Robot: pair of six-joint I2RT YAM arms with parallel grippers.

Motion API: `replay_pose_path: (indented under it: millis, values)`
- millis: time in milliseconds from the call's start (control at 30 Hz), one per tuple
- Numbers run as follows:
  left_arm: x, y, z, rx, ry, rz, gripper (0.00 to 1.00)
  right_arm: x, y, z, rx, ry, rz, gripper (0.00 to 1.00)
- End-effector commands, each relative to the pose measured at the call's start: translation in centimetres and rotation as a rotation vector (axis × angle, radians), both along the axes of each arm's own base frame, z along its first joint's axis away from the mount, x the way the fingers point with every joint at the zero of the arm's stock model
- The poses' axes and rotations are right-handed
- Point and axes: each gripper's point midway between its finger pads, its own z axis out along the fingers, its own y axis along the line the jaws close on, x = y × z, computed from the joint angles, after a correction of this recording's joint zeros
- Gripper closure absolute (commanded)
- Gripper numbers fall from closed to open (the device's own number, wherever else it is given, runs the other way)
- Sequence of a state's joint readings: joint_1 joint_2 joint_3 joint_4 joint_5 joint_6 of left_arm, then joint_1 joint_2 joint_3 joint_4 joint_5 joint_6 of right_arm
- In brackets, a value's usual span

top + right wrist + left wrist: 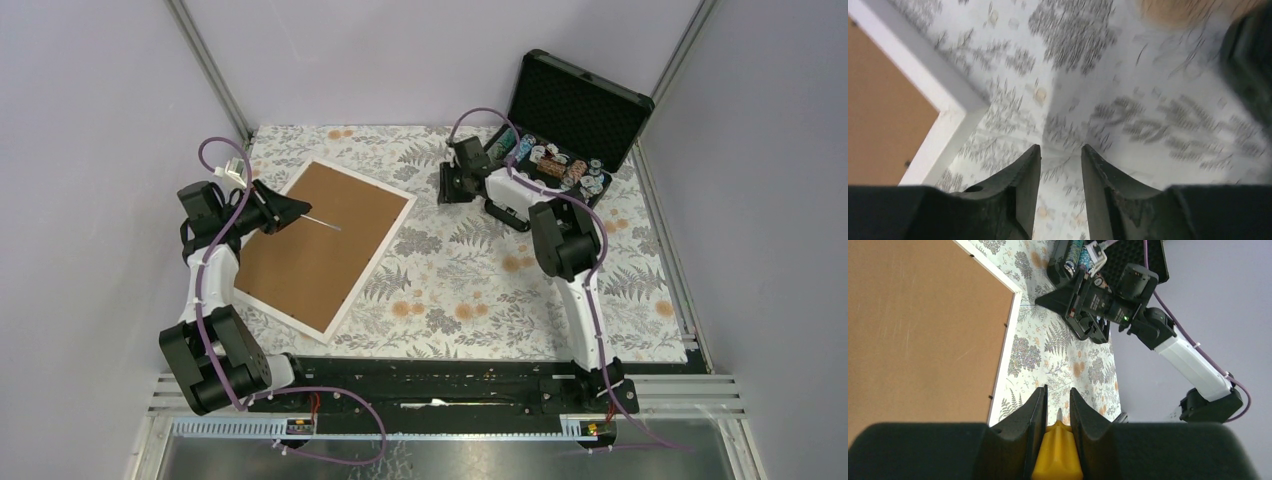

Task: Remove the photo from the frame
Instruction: Adjust the photo frame at the center of the board.

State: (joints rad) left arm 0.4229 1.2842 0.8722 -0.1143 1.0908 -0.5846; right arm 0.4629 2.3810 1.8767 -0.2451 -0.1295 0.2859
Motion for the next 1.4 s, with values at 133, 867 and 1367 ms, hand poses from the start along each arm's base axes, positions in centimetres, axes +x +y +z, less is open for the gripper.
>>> replay_pose_path:
  millis: [133, 867, 1367]
  values:
    - [-0.3, -0.2, 1.0, 0.002, -0.065, -0.030, 1.00, -8.7, 6.1, 6.6, 0.121, -0.007, 0.159, 0.40]
    - [-0.8, -0.1, 1.1, -0.003, -0.075, -0.032, 1.00, -10.0, 11.7, 1.4, -0.009, 0.021, -0.113, 0.07]
    - [-0.9, 0.3, 1.1, -0.003, -0.075, -0.026, 1.00, -12.7, 8.5, -3.4, -0.252, 0.027, -0.067, 0.38]
